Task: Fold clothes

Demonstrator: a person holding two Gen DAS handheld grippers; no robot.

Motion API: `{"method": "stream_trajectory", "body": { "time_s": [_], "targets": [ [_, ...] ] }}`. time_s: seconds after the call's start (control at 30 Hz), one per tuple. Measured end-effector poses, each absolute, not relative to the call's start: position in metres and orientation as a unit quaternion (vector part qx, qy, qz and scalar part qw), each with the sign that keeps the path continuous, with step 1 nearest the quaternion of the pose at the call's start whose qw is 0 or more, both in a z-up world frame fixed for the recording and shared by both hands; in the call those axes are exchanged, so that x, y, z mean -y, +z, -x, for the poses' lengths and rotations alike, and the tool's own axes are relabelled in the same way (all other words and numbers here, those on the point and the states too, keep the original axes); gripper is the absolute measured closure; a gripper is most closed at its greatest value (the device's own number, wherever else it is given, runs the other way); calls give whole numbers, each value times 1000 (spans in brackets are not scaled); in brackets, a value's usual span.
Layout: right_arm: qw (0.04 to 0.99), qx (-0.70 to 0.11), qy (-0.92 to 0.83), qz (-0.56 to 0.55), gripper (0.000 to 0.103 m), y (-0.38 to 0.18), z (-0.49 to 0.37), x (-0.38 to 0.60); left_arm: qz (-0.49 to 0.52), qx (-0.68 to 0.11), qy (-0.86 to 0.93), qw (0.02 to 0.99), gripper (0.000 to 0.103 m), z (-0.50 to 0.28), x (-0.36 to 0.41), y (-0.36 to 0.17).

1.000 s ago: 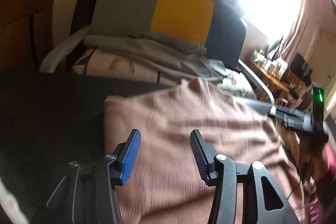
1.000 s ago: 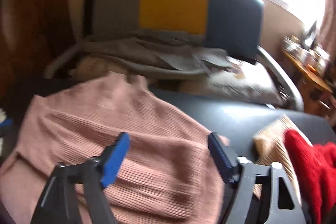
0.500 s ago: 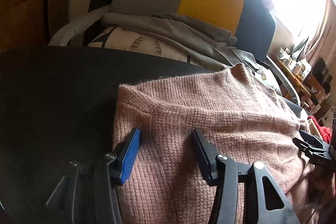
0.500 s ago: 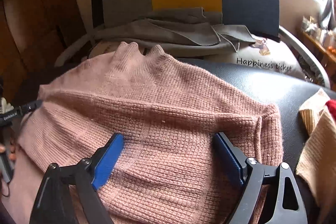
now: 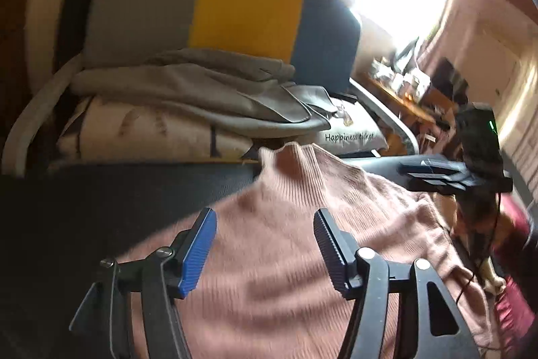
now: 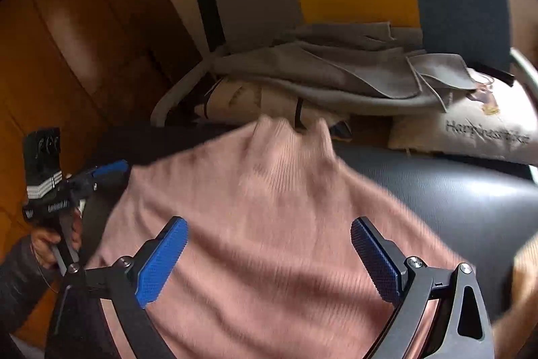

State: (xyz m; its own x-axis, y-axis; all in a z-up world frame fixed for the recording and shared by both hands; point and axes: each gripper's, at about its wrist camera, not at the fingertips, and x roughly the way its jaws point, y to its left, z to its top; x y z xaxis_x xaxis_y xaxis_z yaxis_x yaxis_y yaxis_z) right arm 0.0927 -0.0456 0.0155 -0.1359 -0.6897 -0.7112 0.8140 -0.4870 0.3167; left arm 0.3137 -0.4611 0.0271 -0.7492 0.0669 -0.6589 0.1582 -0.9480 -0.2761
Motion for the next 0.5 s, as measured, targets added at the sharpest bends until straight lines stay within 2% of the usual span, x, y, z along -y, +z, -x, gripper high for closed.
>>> {"method": "stream_trajectory", "body": {
  "time_s": [0.03, 0.07, 0.1, 0.13, 0.33, 0.47, 0.5],
  "targets": [
    [500, -80, -749, -428, 13, 15, -82, 55, -362, -151, -920, 15, 41, -298, 462, 25],
    [488, -96, -753, -431, 32, 11, -66, 67, -375, -147, -915, 9, 40, -285, 461, 21],
    [483, -98, -750, -442, 45, 5, -58, 75, -390, -142, -910, 12, 40, -270, 462, 15],
    [478, -99, -746, -453, 48, -1, -49, 82, -400, -143, -905, 6, 40, -258, 463, 11],
    [477, -94, -721, -494, 48, -32, 0, 112, -439, -142, -887, -16, 40, -204, 469, -12],
    [489, -118, -707, -497, 49, -42, 7, 133, -491, -147, -858, -31, 42, -178, 464, -29],
    [488, -128, -707, -495, 52, -44, 8, 139, -489, -138, -861, -33, 44, -175, 460, -30]
  ]
}}
